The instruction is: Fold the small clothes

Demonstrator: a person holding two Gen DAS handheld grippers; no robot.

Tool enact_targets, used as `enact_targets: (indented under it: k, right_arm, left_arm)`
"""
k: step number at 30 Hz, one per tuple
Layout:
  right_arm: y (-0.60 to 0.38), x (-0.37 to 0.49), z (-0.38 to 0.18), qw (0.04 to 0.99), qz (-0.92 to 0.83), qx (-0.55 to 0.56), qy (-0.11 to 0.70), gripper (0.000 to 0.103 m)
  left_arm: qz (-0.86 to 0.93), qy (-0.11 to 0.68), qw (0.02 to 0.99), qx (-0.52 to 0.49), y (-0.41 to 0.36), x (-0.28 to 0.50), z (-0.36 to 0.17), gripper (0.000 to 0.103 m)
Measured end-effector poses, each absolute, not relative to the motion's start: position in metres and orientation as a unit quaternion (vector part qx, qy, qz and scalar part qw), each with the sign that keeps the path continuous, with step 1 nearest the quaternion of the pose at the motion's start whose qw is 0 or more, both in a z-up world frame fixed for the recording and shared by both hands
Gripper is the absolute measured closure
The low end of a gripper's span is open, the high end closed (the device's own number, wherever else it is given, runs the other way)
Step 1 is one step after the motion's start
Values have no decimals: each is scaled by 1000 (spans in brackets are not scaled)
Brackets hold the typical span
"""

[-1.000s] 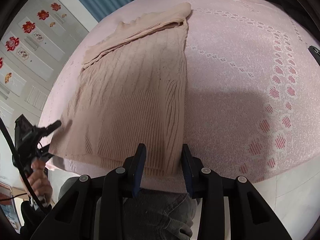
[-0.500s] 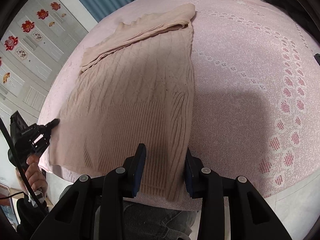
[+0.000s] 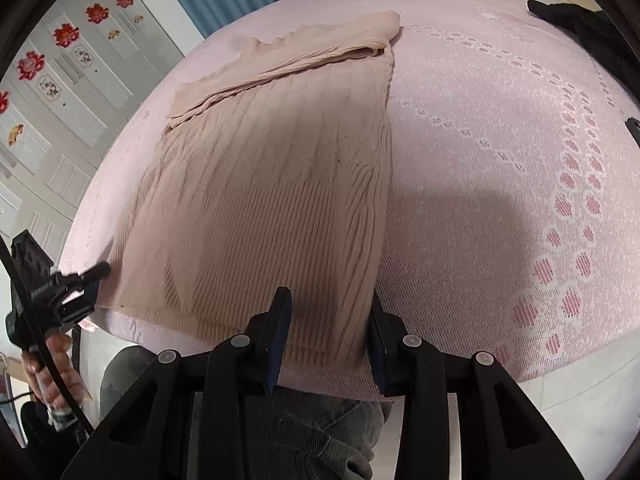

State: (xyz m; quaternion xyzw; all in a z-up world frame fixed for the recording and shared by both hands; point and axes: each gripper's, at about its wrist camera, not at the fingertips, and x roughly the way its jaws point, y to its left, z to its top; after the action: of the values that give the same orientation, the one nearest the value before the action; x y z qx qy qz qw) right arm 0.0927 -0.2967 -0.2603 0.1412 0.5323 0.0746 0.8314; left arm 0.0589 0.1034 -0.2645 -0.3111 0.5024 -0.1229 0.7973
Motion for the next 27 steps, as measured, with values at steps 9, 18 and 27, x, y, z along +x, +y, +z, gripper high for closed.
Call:
enact_targets:
  k: [9, 18, 27]
  right_arm:
    - [-301, 91, -258, 838, 62, 124, 528, 98]
    - [-322, 90, -210, 858, 77, 186, 473, 98]
    - [-339, 140, -163, 857, 72, 266, 436, 98]
  left_arm:
    - [-84, 524, 824, -200, 76, 59, -246, 96]
    - [-106, 462, 829, -296, 102, 68, -195, 96]
    - [-82, 421, 838, -337, 111, 127, -147, 96]
